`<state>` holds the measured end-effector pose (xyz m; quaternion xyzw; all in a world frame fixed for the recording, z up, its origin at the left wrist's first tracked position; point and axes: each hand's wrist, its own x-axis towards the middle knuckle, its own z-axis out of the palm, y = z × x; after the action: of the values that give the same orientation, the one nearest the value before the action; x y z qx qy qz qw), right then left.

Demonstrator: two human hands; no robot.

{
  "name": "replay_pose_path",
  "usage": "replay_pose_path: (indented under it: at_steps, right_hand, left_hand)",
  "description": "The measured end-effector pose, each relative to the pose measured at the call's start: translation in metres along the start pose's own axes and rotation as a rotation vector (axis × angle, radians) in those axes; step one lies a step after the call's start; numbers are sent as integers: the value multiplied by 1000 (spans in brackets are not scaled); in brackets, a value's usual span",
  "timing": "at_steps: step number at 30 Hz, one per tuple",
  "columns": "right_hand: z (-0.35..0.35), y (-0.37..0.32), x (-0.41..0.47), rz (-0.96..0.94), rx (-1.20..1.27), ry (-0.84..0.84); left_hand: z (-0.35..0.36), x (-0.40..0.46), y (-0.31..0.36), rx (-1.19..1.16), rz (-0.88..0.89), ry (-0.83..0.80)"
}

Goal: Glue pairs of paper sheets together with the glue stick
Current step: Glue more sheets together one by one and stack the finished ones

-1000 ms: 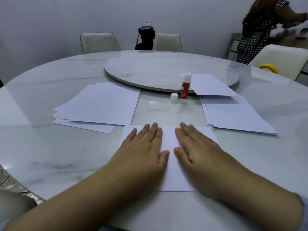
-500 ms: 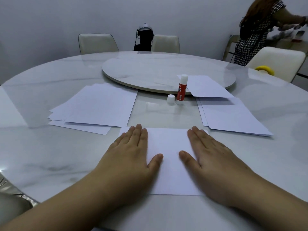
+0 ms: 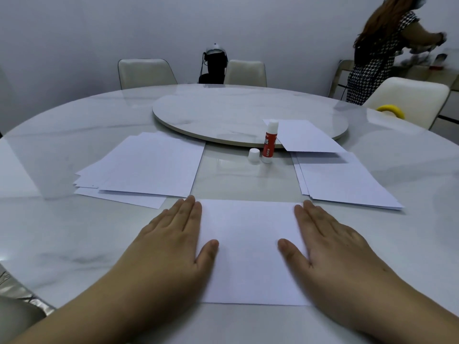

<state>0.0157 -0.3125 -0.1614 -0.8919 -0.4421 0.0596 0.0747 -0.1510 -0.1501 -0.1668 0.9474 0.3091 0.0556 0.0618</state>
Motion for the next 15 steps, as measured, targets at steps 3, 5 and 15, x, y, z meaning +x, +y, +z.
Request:
replay_pose_path:
  at_steps: [3, 5, 15]
  right_hand:
    - [-3, 8, -1, 1, -2, 9]
    - [-7, 13, 0, -14, 25, 41]
    - [-33, 15, 3, 45, 743, 92]
  left_hand:
    - [-2, -1, 0, 3, -3, 0]
    - [-2, -1, 1, 0, -4, 4]
    - [-2, 2, 4, -41, 2, 14]
